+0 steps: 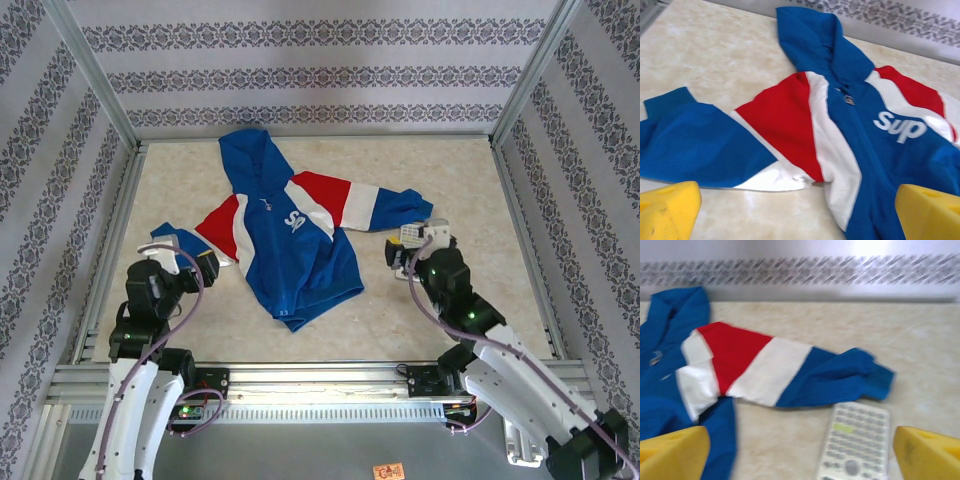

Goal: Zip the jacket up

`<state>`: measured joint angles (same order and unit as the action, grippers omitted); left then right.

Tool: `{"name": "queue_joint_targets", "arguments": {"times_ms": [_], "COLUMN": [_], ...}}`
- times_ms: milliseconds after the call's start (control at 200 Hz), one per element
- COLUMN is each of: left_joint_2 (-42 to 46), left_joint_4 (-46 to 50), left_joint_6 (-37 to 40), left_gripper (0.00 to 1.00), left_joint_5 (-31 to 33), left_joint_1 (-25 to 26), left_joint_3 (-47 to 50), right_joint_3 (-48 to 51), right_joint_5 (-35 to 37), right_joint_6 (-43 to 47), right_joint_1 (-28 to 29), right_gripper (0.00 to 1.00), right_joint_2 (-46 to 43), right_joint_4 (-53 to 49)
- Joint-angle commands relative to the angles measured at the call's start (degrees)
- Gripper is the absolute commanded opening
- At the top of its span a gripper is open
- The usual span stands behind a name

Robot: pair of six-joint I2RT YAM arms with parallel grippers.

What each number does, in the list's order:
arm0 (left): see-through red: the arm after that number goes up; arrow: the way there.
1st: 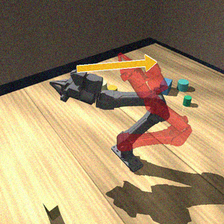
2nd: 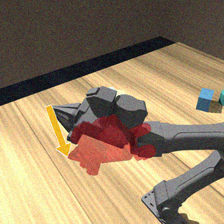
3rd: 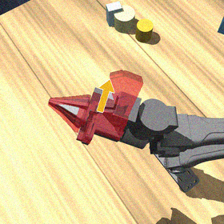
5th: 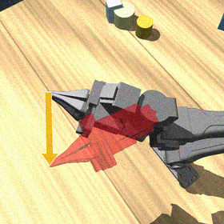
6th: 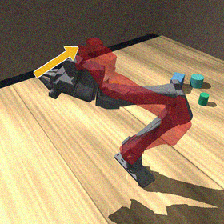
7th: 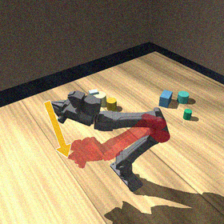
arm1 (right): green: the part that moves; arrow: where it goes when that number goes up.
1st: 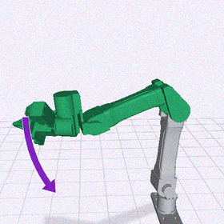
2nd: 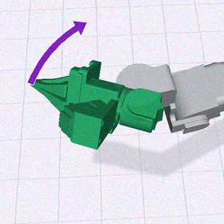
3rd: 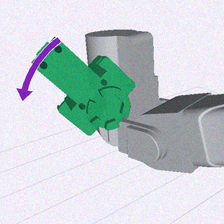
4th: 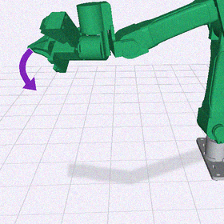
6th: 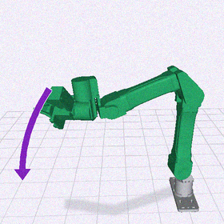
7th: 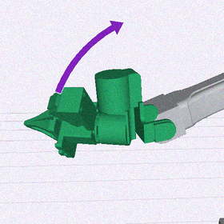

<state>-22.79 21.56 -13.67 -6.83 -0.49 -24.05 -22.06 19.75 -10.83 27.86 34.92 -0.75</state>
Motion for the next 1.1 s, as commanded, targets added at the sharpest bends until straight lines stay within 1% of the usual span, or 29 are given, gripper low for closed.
{"name": "queue_joint_targets", "arguments": {"times_ms": [0,80,135,205,295,390,420,500,575,655,749,874,1004,1094], "left_joint_2": [0.9,-1.0,-2.6,-4.4,-6.1,-7.9,-8.3,-9.8,-12.1,-15.5,-21.3,-32.4,-44.5,-51.6], "left_joint_4": [-11.3,-17.0,-23.3,-32.8,-42.0,-46.5,-47.0,-50.5,-56.0,-58.2,-60.5,-68.3,-76.6,-82.4], "left_joint_6": [1.4,2.2,5.5,9.4,11.2,14.6,15.3,15.1,14.0,13.7,13.7,13.2,12.4,11.9], "left_gripper": [1.0,1.0,1.0,1.0,1.0,1.0,1.0,1.0,1.0,1.0,1.0,1.0,1.0,1.0], "left_joint_5": [4.9,5.5,2.8,0.3,1.1,3.5,4.1,4.9,5.3,6.1,6.4,5.4,4.1,4.4], "left_joint_1": [-0.6,-0.6,-0.6,-0.6,-0.6,-0.6,-0.6,-0.6,-0.6,-0.6,-0.6,-0.6,-0.7,-0.7], "left_joint_3": [3.7,6.2,8.8,13.1,17.2,19.1,19.4,20.5,22.1,22.1,21.0,19.4,16.7,14.6], "right_joint_3": [5.3,6.6,6.7,8.3,9.7,12.7,14.1,17.4,18.1,18.2,17.8,16.8,15.8,14.2], "right_joint_5": [7.4,6.0,5.4,4.3,3.0,1.1,0.4,-2.5,-5.0,-8.0,-10.4,-11.4,-13.1,-13.4], "right_joint_6": [3.0,3.1,2.5,3.7,4.0,6.6,7.9,10.6,9.6,9.5,9.7,9.6,9.0,9.1], "right_joint_1": [-3.6,-8.6,-11.4,-13.9,-16.7,-19.0,-19.5,-21.2,-23.1,-24.5,-24.8,-25.1,-25.3,-25.4], "right_gripper": [0.98,0.98,0.98,0.98,0.98,0.98,0.98,0.98,0.98,0.98,0.98,0.98,0.98,0.98], "right_joint_2": [-4.0,-3.5,-2.6,-1.8,-1.3,-1.0,-0.7,0.3,2.3,5.7,10.2,17.3,25.1,30.7], "right_joint_4": [4.3,4.5,4.7,8.2,11.8,18.1,21.5,29.4,31.9,34.6,38.7,43.2,51.0,54.2]}}
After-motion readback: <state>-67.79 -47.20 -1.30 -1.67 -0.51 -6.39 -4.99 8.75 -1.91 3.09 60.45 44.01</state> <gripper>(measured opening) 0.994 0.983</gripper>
